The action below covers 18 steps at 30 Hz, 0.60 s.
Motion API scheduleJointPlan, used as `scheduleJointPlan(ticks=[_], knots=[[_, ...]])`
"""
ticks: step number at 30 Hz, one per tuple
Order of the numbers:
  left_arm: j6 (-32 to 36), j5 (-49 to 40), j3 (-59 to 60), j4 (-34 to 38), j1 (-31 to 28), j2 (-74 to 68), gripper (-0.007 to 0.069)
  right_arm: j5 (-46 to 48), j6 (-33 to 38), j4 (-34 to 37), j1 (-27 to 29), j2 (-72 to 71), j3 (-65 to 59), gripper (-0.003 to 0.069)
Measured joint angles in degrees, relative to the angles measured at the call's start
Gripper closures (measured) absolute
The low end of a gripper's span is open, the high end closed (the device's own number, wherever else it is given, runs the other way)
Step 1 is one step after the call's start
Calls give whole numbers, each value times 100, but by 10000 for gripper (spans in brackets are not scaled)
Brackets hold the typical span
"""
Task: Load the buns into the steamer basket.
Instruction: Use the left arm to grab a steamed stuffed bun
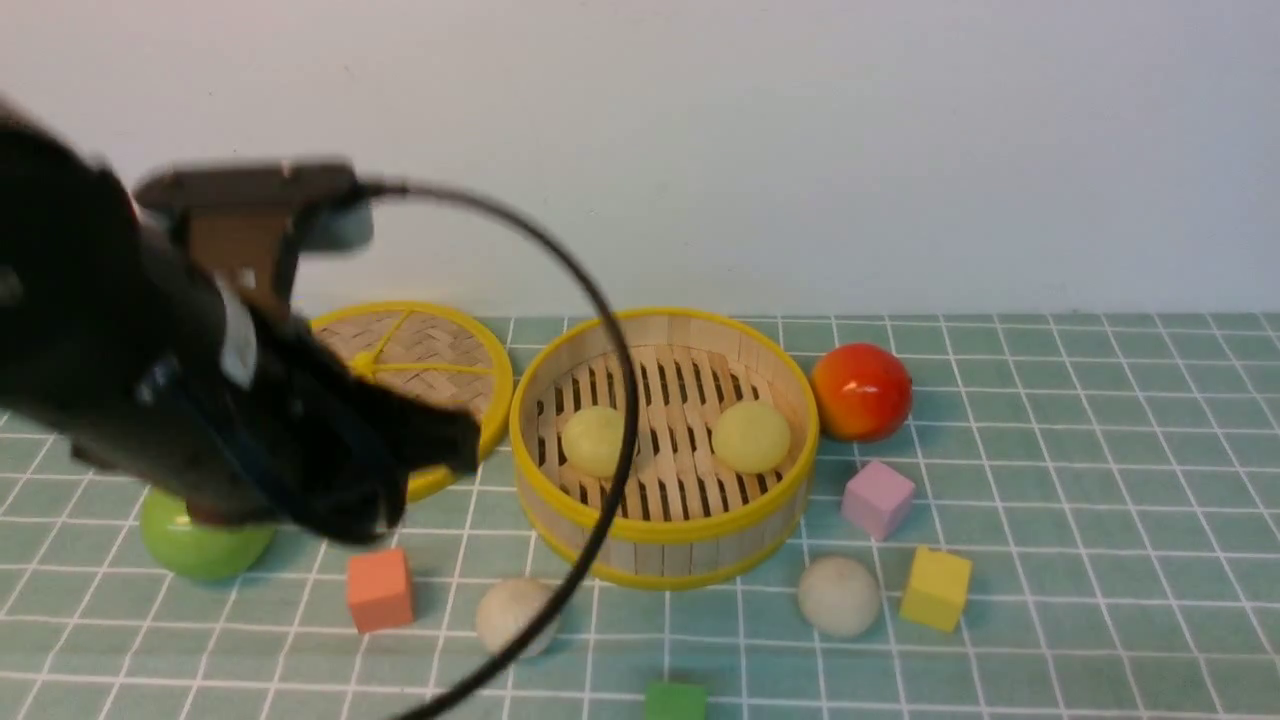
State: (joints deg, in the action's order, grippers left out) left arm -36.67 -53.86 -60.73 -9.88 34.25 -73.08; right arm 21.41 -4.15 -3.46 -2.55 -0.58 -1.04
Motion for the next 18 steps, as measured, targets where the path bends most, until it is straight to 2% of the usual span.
scheduleJointPlan(ticks=[8,18], knots=[[-253,689,287,233,0,-1105,373,0,0,0,0,0,0,419],[-248,1728,92,27,0,-2174,373,0,0,0,0,0,0,419]])
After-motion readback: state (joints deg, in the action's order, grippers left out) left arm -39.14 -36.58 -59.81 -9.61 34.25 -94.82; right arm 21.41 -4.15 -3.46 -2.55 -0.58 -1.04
